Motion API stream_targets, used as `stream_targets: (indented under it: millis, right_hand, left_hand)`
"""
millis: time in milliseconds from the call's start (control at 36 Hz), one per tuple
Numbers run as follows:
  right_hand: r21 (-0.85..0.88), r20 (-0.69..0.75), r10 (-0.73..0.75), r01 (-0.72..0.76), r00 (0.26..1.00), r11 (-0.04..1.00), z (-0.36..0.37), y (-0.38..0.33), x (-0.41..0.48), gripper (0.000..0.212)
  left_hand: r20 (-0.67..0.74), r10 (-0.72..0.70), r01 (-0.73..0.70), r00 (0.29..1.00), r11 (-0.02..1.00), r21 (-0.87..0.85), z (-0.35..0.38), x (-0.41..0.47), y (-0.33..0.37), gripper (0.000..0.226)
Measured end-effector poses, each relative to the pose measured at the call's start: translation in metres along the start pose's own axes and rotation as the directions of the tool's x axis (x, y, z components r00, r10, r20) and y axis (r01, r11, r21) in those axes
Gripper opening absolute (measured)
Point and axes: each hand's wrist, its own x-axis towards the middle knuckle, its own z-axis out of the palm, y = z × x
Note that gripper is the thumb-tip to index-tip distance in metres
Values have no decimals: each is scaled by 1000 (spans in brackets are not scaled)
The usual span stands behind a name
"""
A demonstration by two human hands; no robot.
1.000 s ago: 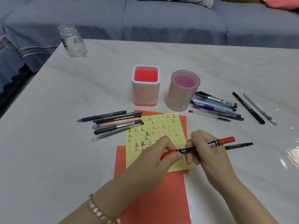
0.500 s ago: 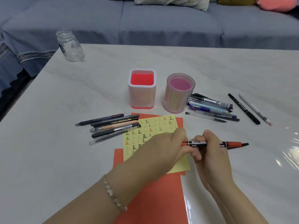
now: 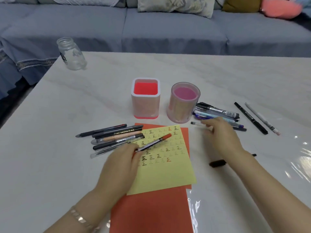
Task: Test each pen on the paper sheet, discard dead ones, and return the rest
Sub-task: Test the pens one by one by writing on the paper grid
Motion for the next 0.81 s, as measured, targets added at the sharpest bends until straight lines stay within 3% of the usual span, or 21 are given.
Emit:
stream_targets:
  millis: [139, 222, 278, 361, 500, 556, 667, 722, 806]
  right_hand:
    - [-204, -18, -49, 45, 999, 978, 17, 15, 23, 23]
    - [-104, -69, 22, -30, 997, 994, 26, 20, 30, 20]
    - [-98, -80, 19, -27, 997, 995, 28, 20, 31, 21]
    - [-304, -51, -148, 126, 988, 944, 28, 19, 27, 21]
    - [-409, 17, -208, 197, 978, 891, 15, 12, 22, 16]
    - [-310, -30, -217, 197, 976, 930, 0, -2, 14, 11]
    - [99, -199, -215, 238, 956, 966, -30, -30, -10, 8]
    - [383, -298, -192, 302, 935, 873, -39, -44, -25, 5]
    - [685, -318, -71, 281, 945, 672, -45, -59, -44, 13]
  left_hand:
    - [-99, 92, -61, 991, 959, 275, -5, -5, -41, 35]
    - [-167, 102, -39, 981, 938, 344, -5, -9, -59, 37]
    - [-204, 97, -16, 974, 931, 364, -5, -11, -67, 38]
    - [-254, 82, 15, 964, 933, 360, -2, -11, -71, 37]
    - [-290, 90, -11, 953, 964, 265, 7, -8, -49, 39]
    - [-262, 172, -126, 949, 974, 186, 13, -6, -34, 38]
    - [-77, 312, -306, 947, 949, 77, 29, -5, -9, 43]
    - [-1, 319, -318, 948, 945, 73, 38, -5, -2, 48]
    - [87, 318, -327, 944, 938, 115, 48, -2, 2, 55]
